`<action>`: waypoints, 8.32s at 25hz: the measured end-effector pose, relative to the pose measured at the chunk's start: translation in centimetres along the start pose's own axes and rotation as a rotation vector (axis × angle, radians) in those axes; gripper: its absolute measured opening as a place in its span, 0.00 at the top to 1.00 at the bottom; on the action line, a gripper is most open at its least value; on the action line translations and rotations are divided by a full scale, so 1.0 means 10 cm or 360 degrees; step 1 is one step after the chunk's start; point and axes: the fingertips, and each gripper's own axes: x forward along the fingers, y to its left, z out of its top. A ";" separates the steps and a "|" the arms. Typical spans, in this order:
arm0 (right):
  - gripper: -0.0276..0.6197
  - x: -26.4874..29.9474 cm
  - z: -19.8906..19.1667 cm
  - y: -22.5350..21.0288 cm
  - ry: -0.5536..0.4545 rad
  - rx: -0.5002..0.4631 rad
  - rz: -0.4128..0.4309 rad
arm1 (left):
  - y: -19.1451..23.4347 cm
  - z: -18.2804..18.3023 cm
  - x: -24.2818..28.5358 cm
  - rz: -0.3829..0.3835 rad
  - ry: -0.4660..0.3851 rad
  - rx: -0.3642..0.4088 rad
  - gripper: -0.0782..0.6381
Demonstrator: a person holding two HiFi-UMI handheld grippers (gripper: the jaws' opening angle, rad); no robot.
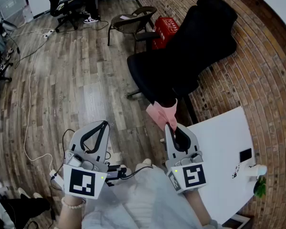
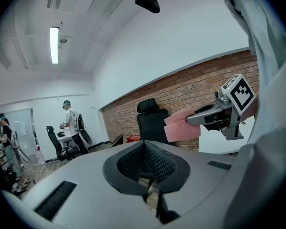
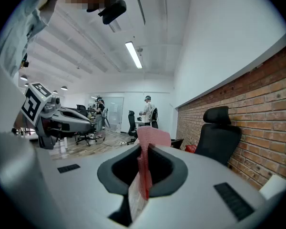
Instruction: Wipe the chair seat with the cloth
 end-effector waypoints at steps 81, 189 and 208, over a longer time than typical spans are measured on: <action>0.87 3.58 -0.52 -3.40 0.0153 0.0131 -0.0330 | 1.16 0.19 5.38 -0.0509 -0.0068 0.0250 0.87; 0.87 7.62 -4.91 -4.51 0.1011 0.0151 -0.0253 | 1.49 -3.38 8.23 -0.0788 0.0397 0.0114 0.87; 0.87 5.85 -5.50 -6.13 0.1232 0.0337 -0.0979 | 0.99 -3.25 8.52 -0.0912 0.0346 0.0123 0.87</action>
